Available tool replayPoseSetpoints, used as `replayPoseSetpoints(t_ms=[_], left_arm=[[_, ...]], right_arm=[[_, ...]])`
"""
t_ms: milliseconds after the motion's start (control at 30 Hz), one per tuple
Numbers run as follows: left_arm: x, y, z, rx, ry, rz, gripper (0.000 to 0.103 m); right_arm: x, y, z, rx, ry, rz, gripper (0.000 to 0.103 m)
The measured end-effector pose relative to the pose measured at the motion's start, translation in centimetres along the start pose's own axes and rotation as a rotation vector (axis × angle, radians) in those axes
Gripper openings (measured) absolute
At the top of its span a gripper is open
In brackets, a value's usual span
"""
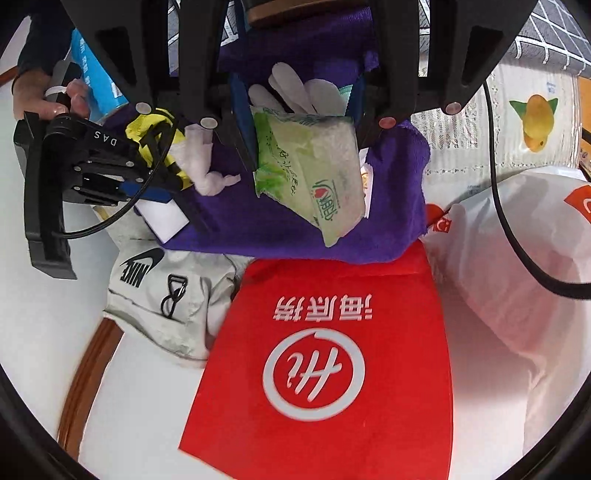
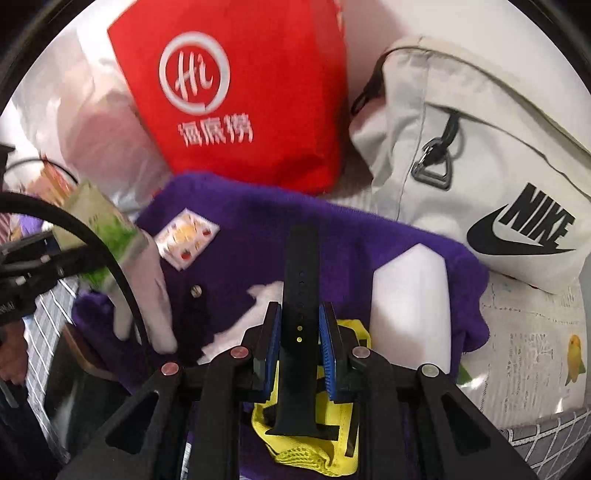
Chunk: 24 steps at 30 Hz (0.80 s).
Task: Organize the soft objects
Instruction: 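Lower the black strap onto the yellow bag, open right tool, while left lowers the green pack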
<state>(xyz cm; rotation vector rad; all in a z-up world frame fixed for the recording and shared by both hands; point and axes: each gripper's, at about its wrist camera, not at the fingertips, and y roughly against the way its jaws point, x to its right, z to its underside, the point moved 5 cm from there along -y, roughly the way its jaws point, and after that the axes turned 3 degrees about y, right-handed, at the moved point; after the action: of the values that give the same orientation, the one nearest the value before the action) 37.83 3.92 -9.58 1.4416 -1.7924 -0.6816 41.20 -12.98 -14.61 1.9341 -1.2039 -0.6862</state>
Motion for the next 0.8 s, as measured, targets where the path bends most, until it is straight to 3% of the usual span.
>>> replayPoseSetpoints(t_ms=[333,500,800], left_arm=[[1.1,-0.4,-0.1,0.002,0.004,0.045,0.041],[1.8,-1.8,0.3,-0.03,0.003,0.05,0.041],[1.6,-2.7,0.8,-0.064,0.015,0.032,0.041]], right_arm=[[0.1,-0.9,0.4,-0.026,-0.002,-0.005,0.022],[-0.3,-0.9,0.3,-0.029,-0.003,-0.042,0.038],[0.3,0.6,-0.1,-0.003,-0.018,-0.02,0.043]])
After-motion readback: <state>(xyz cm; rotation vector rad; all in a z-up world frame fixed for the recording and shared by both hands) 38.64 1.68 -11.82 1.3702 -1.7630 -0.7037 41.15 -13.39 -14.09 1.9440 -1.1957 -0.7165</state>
